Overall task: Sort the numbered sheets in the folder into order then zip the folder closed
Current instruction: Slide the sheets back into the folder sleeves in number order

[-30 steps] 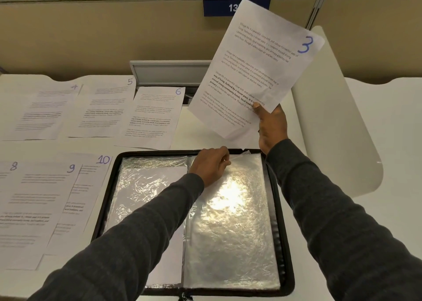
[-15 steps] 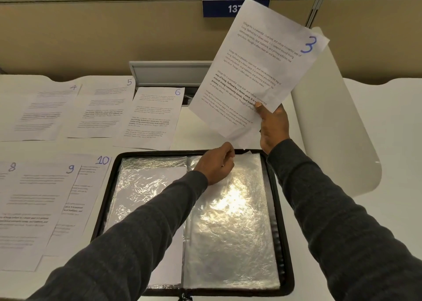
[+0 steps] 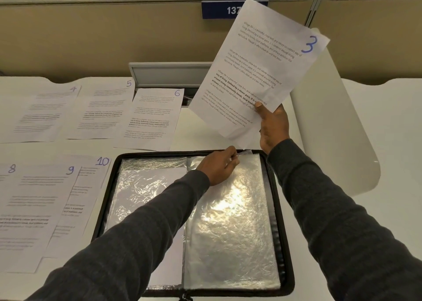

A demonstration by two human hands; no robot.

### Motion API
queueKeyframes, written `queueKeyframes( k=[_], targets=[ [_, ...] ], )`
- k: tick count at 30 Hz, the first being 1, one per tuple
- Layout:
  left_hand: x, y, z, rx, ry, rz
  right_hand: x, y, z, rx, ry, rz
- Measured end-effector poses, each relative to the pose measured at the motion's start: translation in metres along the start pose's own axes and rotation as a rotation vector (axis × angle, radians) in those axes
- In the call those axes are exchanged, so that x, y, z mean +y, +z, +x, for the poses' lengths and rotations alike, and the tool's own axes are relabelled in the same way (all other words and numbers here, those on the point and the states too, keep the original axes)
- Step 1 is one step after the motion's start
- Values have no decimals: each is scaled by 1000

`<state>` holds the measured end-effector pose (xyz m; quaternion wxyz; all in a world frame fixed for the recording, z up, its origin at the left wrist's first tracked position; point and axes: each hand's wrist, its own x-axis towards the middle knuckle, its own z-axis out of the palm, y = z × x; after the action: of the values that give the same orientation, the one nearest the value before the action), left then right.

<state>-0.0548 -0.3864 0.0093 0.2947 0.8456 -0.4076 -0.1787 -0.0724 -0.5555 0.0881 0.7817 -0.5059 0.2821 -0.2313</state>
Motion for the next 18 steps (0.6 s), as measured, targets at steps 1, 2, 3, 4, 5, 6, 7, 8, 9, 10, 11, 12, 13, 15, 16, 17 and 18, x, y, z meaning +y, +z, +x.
queueKeyframes(
  k=[1,2,3,4,5,6,7,8,9,10,11,12,13,15,16,17,18],
  targets=[
    [3,0,0,-23,0,-10,0,0,0,2,0,1],
    [5,1,-1,-43,1,-23,1,0,0,6,1,2],
    [6,1,-1,-61,-4,-37,1,0,0,7,2,2],
    [6,2,-2,-74,-8,-50,2,0,0,6,2,3],
    [6,3,-2,-87,-14,-55,2,0,0,3,2,4],
    [5,3,-3,-96,-15,-50,3,0,0,1,2,4],
    [6,3,-3,-99,-16,-39,4,0,-1,1,4,5],
    [6,4,-4,-88,-14,-20,6,0,-1,2,5,5],
    [6,5,-4,-52,-9,15,8,0,-1,6,7,4],
    [6,6,-5,5,3,69,10,0,-2,9,12,2],
    [6,7,-6,78,18,128,12,0,-3,11,18,1],
    [6,7,-6,153,37,175,15,0,-4,13,26,0],
    [6,7,-7,210,52,210,17,0,-4,14,33,0],
    [7,6,-6,275,74,263,21,-2,-5,13,55,-9],
    [7,6,-6,296,79,277,23,-3,-5,10,67,-20],
    [7,5,-6,312,81,284,25,-4,-6,6,77,-31],
    [7,5,-5,325,80,289,28,-5,-6,1,85,-46]
  ],
)
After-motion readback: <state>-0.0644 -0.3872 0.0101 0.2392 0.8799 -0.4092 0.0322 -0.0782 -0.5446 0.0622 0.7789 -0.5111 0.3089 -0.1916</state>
